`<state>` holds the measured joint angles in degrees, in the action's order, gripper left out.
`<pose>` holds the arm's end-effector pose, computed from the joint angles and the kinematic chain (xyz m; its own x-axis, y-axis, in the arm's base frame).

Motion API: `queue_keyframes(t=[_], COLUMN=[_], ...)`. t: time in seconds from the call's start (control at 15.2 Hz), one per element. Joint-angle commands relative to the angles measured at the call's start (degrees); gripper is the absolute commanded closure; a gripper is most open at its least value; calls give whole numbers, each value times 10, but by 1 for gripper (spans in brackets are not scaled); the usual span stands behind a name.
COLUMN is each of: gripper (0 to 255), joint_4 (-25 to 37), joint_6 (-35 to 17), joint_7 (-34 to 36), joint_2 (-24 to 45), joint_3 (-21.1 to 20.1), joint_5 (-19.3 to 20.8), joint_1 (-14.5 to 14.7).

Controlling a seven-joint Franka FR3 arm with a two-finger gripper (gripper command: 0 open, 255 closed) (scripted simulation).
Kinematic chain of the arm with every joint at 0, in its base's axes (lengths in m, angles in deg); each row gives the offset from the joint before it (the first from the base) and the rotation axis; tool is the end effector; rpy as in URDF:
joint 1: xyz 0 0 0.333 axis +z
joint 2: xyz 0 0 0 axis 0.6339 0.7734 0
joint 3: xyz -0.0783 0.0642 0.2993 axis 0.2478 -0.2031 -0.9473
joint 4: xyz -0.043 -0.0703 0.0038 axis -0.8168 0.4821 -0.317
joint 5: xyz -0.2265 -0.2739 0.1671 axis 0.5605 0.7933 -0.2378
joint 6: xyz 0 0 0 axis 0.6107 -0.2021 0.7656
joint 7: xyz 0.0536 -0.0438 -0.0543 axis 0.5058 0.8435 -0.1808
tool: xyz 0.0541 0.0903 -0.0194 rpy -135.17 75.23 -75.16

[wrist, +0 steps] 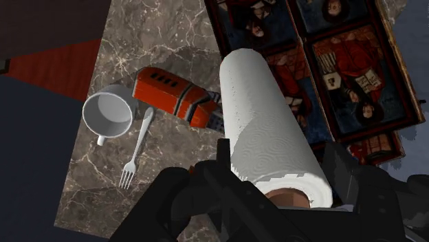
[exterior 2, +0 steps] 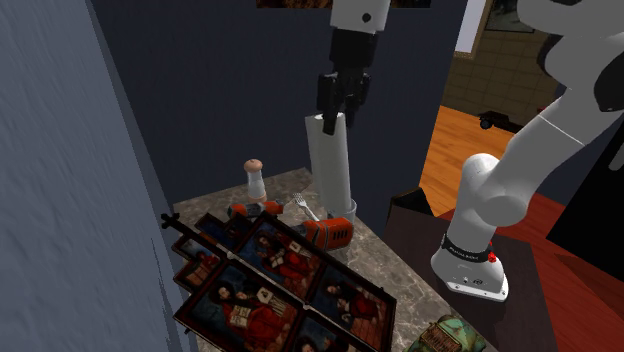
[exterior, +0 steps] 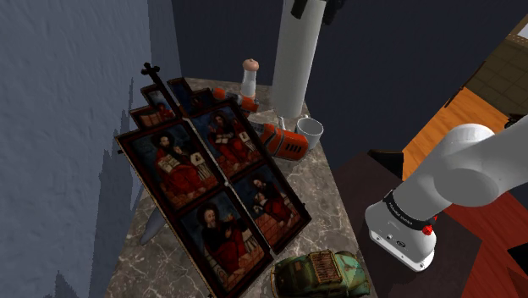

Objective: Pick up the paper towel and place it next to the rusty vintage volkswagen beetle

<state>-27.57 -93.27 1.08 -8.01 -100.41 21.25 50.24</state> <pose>0.3223 0.2556 0.6997 0.9750 -0.2142 0.0586 -0.2055 -0.9702 -0.1283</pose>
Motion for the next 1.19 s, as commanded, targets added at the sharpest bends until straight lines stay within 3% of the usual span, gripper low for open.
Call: queue_keyframes(t=[0.0, 0.53, 1.12], gripper=[255, 255, 255], joint_4=[-9, -11, 35], joint_6=[2, 12, 18], joint_7=[25, 128, 255], joint_2=[-15, -49, -43], joint_3=[-18, -93, -200], joint_5=[-9, -44, -72], joint_1=[9, 38, 54])
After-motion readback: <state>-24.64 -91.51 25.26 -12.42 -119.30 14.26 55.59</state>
